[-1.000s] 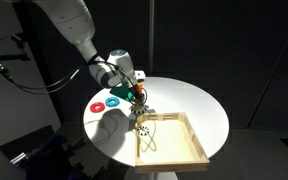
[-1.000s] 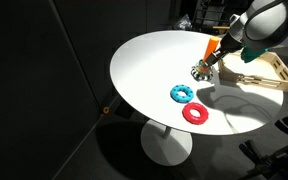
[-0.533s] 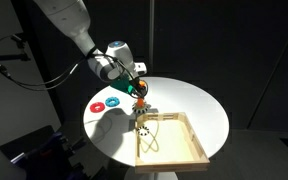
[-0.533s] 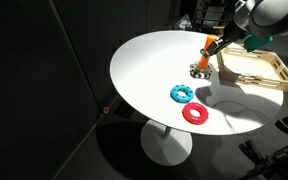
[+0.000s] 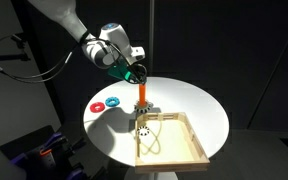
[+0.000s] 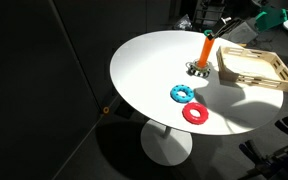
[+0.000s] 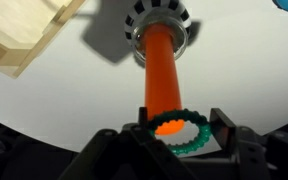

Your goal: Put the green ring in the box.

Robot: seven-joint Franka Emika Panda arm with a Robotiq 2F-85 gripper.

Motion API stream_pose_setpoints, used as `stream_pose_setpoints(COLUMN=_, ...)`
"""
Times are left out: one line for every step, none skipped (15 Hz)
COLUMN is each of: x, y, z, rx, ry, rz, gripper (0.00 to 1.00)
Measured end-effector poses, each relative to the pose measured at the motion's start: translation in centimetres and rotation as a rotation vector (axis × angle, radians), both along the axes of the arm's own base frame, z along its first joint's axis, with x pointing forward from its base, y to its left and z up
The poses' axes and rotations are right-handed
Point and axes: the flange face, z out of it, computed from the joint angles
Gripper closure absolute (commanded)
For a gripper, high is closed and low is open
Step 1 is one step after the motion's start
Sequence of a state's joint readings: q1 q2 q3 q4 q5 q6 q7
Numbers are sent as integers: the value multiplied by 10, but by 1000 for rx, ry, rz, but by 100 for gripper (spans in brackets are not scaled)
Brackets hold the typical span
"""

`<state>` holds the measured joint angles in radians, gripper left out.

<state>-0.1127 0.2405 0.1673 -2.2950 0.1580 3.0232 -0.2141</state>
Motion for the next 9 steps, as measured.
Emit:
stream_pose_setpoints(x=-1, y=-1, z=9, rx=3, ry=-11, rz=-7, gripper=62)
stream_pose_setpoints(x=-3, y=-2, z=17, rx=6, ry=-22, rz=-17, gripper=62)
stream_pose_setpoints(x=-4, y=-4, z=24, rx=9, ry=-32, rz=-30, gripper=62)
stream_pose_setpoints(x=-4, y=-8, z=30, rx=12, ry=-40, rz=-47, gripper=62)
stream_pose_setpoints(x=-5, y=-14, z=35, rx=14, ry=-46, rz=-65, gripper=62)
stream_pose_setpoints(x=-7, y=-21, z=39, rx=15, ry=-48, rz=-86, gripper=62)
stream_pose_setpoints(x=-8, y=-30, z=43, rx=17, ry=-49, rz=-108, gripper=62)
stream_pose_setpoints(x=-11, y=-40, z=46, rx=17, ry=-48, rz=-133, gripper=62)
stream_pose_setpoints(x=-14, y=-51, z=49, rx=16, ry=-46, rz=-159, gripper=62)
